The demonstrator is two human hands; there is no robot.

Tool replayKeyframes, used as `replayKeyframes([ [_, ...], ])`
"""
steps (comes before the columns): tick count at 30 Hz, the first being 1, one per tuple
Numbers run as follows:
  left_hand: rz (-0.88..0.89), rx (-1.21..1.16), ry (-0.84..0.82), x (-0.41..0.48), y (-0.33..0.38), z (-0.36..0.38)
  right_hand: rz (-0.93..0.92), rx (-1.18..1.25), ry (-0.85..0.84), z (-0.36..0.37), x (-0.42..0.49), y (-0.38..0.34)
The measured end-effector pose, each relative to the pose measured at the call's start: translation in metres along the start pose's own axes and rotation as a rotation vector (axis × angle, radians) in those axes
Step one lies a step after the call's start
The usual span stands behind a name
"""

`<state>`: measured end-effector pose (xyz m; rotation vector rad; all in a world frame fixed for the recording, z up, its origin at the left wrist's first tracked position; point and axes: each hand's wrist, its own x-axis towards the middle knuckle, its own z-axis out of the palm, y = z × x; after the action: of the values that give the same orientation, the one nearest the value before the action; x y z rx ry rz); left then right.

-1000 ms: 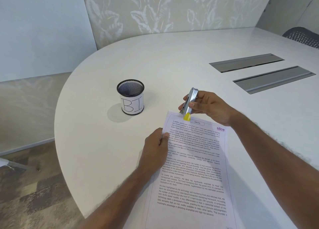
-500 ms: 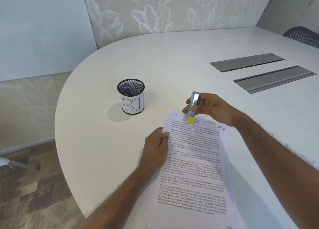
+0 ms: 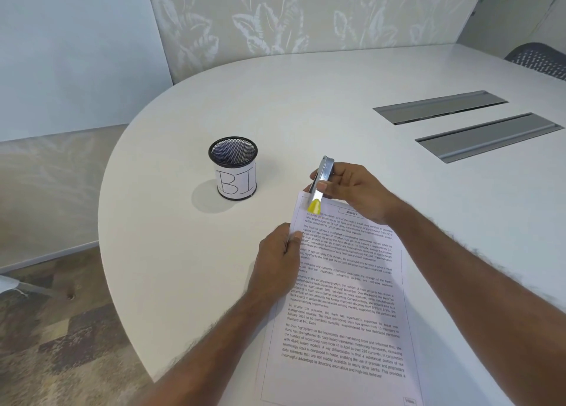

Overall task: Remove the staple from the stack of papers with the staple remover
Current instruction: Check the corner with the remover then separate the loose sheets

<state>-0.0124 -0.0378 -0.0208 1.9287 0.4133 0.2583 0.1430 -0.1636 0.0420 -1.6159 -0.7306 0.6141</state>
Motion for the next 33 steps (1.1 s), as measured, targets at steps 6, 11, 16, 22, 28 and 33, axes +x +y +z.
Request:
replayKeyframes([
  [6,0.013,-0.004,-0.004,0.000,-0.001,0.001,-0.012,0.002,0.012,0.002,0.004,0.002],
  [11,0.018,-0.002,-0.017,0.000,-0.003,0.002,-0.018,-0.010,0.042,0.005,0.004,0.004],
  [16,0.031,0.000,-0.015,0.001,-0.003,0.002,-0.017,0.003,0.036,0.007,0.003,0.003],
  [22,0.024,0.008,-0.014,0.001,-0.003,0.002,-0.016,-0.016,0.032,0.009,0.004,0.002],
  [28,0.026,-0.010,-0.027,0.002,-0.005,0.002,-0.014,-0.011,0.040,0.011,0.004,0.002],
  [33,0.034,-0.010,-0.024,0.001,-0.004,0.002,-0.016,-0.024,0.062,0.012,0.003,0.001],
])
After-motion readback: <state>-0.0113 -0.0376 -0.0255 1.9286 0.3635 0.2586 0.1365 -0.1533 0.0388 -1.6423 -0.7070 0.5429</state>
